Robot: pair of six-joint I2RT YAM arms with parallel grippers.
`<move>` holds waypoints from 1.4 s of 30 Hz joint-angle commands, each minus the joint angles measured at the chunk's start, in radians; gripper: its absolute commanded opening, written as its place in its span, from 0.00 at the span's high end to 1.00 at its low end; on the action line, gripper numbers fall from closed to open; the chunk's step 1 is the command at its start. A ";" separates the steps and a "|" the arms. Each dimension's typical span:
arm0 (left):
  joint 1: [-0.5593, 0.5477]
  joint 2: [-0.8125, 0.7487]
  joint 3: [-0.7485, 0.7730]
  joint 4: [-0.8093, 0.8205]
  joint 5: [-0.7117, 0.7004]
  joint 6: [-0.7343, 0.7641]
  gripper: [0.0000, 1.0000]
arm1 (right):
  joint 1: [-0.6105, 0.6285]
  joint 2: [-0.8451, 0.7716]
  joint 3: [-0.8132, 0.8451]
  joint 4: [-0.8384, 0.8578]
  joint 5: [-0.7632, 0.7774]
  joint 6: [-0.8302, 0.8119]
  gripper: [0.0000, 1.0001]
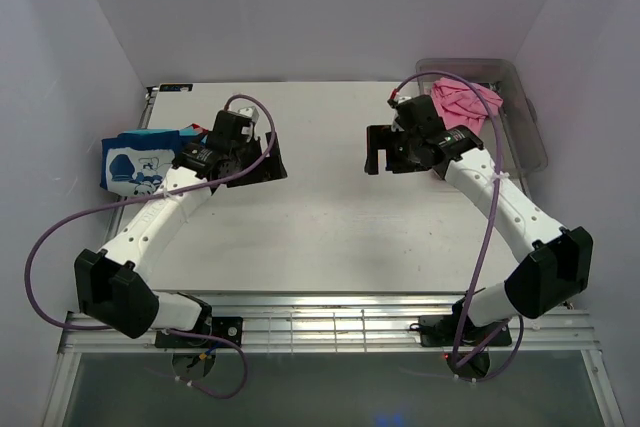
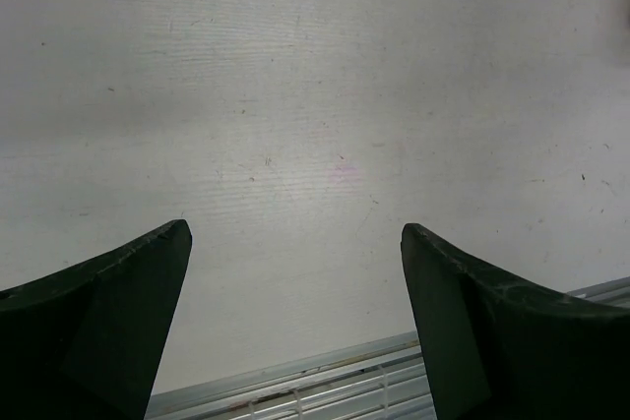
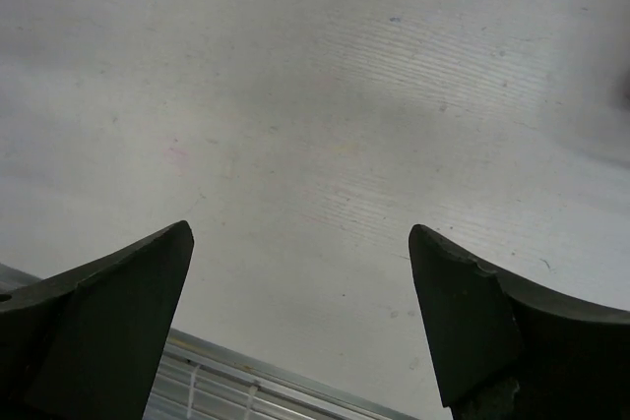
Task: Fold and stack the t-shirts
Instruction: Grab crumpled tshirt from bin with the right arm
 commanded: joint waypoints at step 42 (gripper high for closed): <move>0.001 -0.249 -0.239 -0.060 -0.094 0.010 0.02 | -0.481 0.787 0.512 -0.180 0.267 -0.055 0.92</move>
